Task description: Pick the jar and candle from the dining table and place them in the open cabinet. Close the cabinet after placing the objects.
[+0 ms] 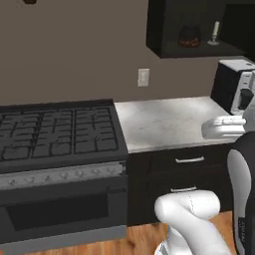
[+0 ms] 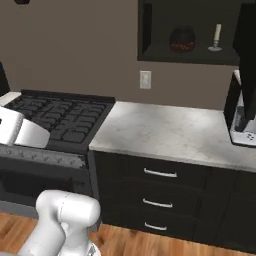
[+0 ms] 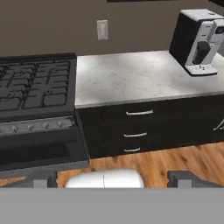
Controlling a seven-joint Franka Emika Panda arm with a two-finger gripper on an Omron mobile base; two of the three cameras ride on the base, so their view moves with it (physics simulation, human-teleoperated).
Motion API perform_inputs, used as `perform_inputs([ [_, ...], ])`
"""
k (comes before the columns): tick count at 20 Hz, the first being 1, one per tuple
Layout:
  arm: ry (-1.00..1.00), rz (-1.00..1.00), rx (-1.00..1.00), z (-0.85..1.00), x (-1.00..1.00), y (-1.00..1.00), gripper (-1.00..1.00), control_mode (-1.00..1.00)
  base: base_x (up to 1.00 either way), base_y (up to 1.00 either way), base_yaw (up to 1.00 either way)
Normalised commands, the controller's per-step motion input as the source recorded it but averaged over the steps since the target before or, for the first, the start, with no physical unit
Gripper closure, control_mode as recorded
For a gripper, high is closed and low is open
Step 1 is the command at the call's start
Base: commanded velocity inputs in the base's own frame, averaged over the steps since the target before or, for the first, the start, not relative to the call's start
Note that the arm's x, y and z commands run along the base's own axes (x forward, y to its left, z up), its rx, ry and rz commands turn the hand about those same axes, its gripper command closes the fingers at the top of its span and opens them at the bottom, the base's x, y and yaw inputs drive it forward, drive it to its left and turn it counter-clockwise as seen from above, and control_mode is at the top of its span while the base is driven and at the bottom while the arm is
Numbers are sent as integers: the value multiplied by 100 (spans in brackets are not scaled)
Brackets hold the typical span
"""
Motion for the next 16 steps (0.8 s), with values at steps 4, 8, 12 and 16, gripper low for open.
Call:
perform_inputs([
  [4,0,0,0,0,0,0,-100,100,1,98,71],
  [8,0,0,0,0,0,0,-100,100,5,70,86],
  [12,0,0,0,0,0,0,-100,100,0,51,94],
  [16,0,0,0,0,0,0,-100,100,0,31,99],
])
